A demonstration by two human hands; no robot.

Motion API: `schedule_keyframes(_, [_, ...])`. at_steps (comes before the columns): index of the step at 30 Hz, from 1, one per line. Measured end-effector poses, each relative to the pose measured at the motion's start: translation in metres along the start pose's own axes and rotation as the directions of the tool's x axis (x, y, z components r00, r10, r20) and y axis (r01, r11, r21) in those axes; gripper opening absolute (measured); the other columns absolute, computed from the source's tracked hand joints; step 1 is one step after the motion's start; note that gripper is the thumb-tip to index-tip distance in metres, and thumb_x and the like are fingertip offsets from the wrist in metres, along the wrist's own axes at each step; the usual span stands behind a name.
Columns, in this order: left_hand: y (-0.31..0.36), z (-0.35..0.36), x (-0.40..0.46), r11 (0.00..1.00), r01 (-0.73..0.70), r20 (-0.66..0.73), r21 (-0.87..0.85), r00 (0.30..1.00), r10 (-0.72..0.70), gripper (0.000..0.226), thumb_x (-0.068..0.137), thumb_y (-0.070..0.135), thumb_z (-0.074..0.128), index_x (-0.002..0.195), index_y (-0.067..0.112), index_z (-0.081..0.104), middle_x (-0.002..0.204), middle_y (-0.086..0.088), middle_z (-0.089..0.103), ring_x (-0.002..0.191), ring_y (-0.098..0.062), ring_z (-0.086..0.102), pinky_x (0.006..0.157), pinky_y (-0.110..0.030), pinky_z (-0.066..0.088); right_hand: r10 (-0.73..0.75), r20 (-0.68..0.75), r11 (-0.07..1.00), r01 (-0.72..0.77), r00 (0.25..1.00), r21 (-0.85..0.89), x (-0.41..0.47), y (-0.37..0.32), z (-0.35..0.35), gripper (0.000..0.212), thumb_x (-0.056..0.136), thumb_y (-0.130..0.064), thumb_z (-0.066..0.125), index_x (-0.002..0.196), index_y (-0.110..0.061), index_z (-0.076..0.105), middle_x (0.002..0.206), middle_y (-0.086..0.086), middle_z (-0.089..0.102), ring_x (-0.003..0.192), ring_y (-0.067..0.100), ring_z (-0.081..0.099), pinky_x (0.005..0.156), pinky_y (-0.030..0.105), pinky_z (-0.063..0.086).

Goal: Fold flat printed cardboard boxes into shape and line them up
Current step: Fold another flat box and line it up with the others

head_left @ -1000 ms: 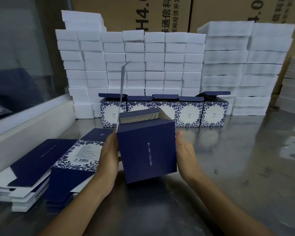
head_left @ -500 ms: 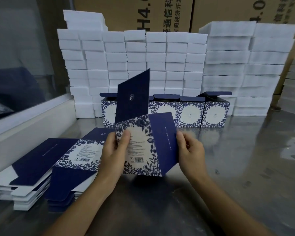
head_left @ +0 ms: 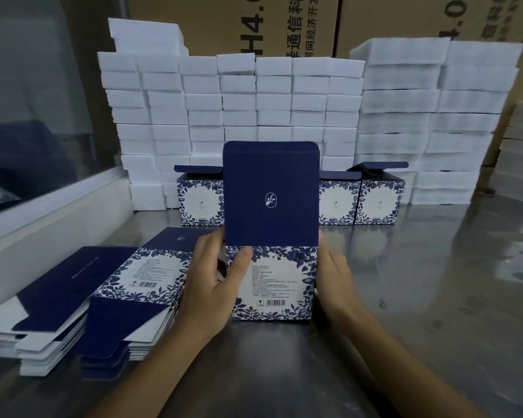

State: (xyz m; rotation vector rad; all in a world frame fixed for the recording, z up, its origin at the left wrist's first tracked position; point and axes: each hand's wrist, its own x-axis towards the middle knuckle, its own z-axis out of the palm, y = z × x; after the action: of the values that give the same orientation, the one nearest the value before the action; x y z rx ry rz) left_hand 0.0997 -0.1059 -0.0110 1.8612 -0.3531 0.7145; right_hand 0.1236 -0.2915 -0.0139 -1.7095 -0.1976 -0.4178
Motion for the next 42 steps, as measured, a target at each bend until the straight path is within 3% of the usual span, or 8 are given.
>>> schedule_keyframes(6, [0.003, 0.001, 0.001, 0.994, -0.087, -0.075, 0.066, 0.993, 0.092, 0.032, 0.092, 0.055, 0.035, 0.109, 0.034, 0.052, 0.110, 0.008, 0.050, 0.101, 0.000, 0.053, 0.082, -0.004, 0.036, -0.130, -0.033, 0.965, 0.134, 0.991, 0.227, -0.002, -0.010, 0.002, 0.059, 0.090, -0.067, 0.035, 0.112, -0.025, 0.070, 0.112, -0.011, 0.074, 0.108, 0.007, 0.067, 0.092, 0.026, 0.051])
schedule_keyframes(10, [0.007, 0.002, -0.001, 0.995, -0.100, -0.104, 0.015, 0.989, 0.101, 0.023, 0.091, 0.054, 0.040, 0.112, 0.044, 0.045, 0.112, 0.007, 0.054, 0.093, -0.010, 0.059, 0.078, -0.019, 0.046, -0.205, -0.106, 0.961, 0.221, 0.973, 0.167, -0.001, -0.011, 0.004, 0.017, 0.101, -0.039, 0.053, 0.114, -0.029, 0.057, 0.101, -0.008, 0.071, 0.089, 0.002, 0.067, 0.075, 0.016, 0.052])
schedule_keyframes(12, [0.009, 0.002, -0.002, 0.995, -0.097, -0.089, -0.004, 0.991, 0.096, 0.033, 0.092, 0.052, 0.041, 0.125, 0.048, 0.039, 0.117, 0.011, 0.054, 0.091, -0.014, 0.062, 0.075, -0.022, 0.049, -0.218, -0.138, 0.958, 0.239, 0.966, 0.158, -0.001, -0.010, 0.003, 0.024, 0.102, -0.031, 0.055, 0.123, -0.042, 0.048, 0.101, -0.002, 0.068, 0.086, 0.004, 0.066, 0.073, 0.018, 0.052])
schedule_keyframes(16, [0.009, 0.002, -0.002, 0.953, -0.224, -0.074, 0.204, 0.967, 0.243, 0.040, 0.099, 0.039, 0.038, 0.132, 0.025, 0.056, 0.115, 0.001, 0.052, 0.097, 0.003, 0.052, 0.083, -0.005, 0.039, -0.375, -0.114, 0.920, 0.354, 0.920, -0.169, -0.004, -0.010, 0.004, 0.025, 0.100, -0.038, 0.048, 0.121, -0.034, 0.061, 0.119, -0.009, 0.058, 0.108, 0.001, 0.058, 0.087, 0.024, 0.052])
schedule_keyframes(20, [0.008, 0.004, -0.004, 0.955, -0.191, -0.048, 0.229, 0.977, 0.207, 0.037, 0.099, 0.033, 0.045, 0.125, 0.015, 0.064, 0.118, -0.002, 0.049, 0.095, -0.003, 0.055, 0.081, -0.022, 0.048, -0.506, -0.101, 0.811, 0.433, 0.857, -0.393, -0.009, -0.017, 0.013, 0.032, 0.097, -0.040, 0.051, 0.107, -0.019, 0.074, 0.139, 0.010, 0.047, 0.131, 0.014, 0.047, 0.103, 0.035, 0.045])
schedule_keyframes(25, [0.010, 0.007, -0.005, 0.926, -0.239, -0.043, 0.292, 0.964, 0.263, 0.044, 0.100, 0.039, 0.038, 0.128, 0.014, 0.061, 0.120, -0.003, 0.049, 0.095, -0.005, 0.053, 0.075, -0.025, 0.050, -0.674, 0.063, 0.554, 0.559, 0.736, -0.617, -0.019, -0.024, 0.024, 0.024, 0.098, -0.034, 0.056, 0.111, -0.028, 0.075, 0.122, -0.005, 0.065, 0.116, 0.018, 0.060, 0.093, 0.055, 0.041])
schedule_keyframes(35, [0.008, 0.012, -0.004, 0.889, -0.285, -0.089, 0.359, 0.938, 0.336, 0.041, 0.100, 0.035, 0.039, 0.119, 0.011, 0.066, 0.116, -0.006, 0.051, 0.089, -0.007, 0.052, 0.066, -0.029, 0.051, -0.601, 0.021, 0.662, 0.512, 0.799, -0.548, -0.020, -0.031, 0.031, 0.013, 0.093, -0.025, 0.061, 0.094, -0.030, 0.073, 0.106, -0.015, 0.066, 0.103, 0.013, 0.060, 0.086, 0.052, 0.040])
schedule_keyframes(42, [0.006, 0.012, -0.004, 0.873, -0.256, -0.092, 0.415, 0.943, 0.320, 0.041, 0.100, 0.037, 0.037, 0.119, 0.013, 0.064, 0.119, 0.000, 0.054, 0.096, 0.002, 0.046, 0.070, -0.024, 0.043, -0.645, -0.017, 0.658, 0.545, 0.764, -0.520, -0.012, -0.014, 0.016, 0.028, 0.096, -0.034, 0.056, 0.104, -0.014, 0.074, 0.111, 0.001, 0.066, 0.106, 0.024, 0.059, 0.084, 0.046, 0.048])
